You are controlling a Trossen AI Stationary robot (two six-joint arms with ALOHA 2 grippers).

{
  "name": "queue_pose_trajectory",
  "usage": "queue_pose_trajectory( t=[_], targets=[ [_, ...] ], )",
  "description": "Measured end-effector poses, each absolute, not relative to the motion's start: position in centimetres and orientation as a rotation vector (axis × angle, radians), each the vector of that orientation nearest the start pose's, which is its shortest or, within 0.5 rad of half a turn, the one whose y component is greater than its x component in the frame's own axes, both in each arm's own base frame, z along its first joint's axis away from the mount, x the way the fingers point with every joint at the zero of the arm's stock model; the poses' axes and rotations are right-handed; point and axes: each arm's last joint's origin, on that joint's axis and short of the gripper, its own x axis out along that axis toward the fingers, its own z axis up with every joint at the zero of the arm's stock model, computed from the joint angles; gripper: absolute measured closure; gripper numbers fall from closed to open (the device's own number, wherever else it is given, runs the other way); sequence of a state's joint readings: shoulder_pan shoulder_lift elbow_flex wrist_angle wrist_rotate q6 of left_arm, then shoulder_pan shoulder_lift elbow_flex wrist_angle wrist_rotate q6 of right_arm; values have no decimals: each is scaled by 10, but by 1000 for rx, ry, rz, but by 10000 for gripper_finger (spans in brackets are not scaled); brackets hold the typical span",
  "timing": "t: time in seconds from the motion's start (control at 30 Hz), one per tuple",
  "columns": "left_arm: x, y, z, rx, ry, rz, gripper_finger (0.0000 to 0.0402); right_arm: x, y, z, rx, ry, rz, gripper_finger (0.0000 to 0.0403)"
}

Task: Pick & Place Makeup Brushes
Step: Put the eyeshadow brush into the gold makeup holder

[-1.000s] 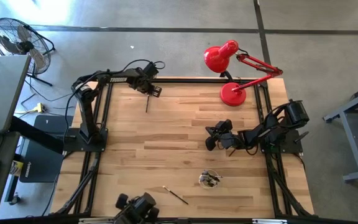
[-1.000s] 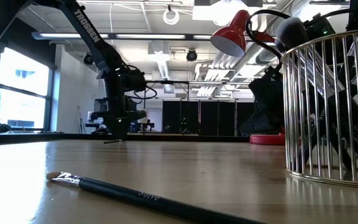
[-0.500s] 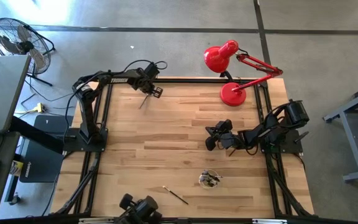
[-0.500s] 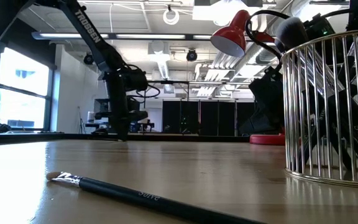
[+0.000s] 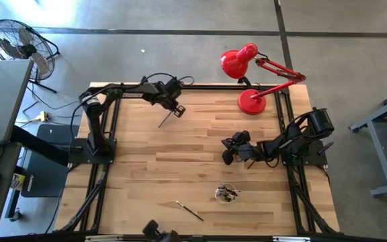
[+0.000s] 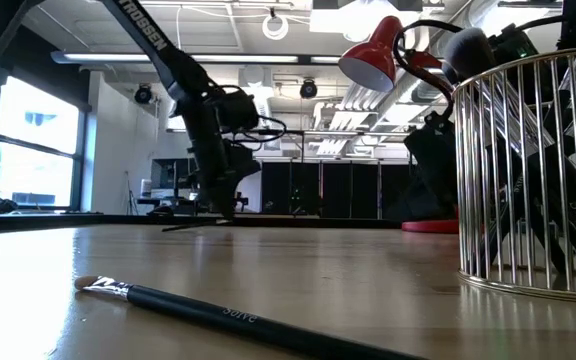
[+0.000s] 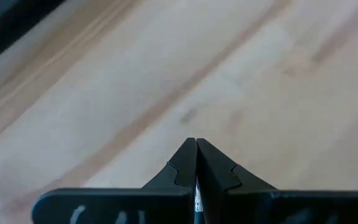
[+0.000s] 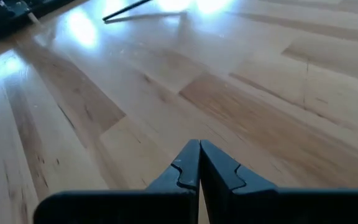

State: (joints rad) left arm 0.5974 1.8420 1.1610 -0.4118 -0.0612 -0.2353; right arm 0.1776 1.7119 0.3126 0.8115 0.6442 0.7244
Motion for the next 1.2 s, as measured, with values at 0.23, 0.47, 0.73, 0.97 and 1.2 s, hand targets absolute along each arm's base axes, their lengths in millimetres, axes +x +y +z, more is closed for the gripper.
queue_pose_trajectory(
  t=[0.23, 0.47, 0.73, 0.97, 1.2],
  targets=[
    [309, 175, 204, -422, 898, 626, 401, 232, 24, 82, 459, 360, -627, 400],
    [300, 115, 238, -315, 601, 447, 401, 232, 24, 81, 453, 370, -632, 401],
    [259, 47, 227, -335, 107, 191, 401, 231, 23, 82, 445, 357, -655, 401],
    [244, 3, 217, -253, -225, 37, 401, 232, 23, 83, 454, 338, -665, 399],
    [268, -32, 219, -203, -313, -108, 401, 233, 23, 84, 458, 317, -673, 400]
  ],
)
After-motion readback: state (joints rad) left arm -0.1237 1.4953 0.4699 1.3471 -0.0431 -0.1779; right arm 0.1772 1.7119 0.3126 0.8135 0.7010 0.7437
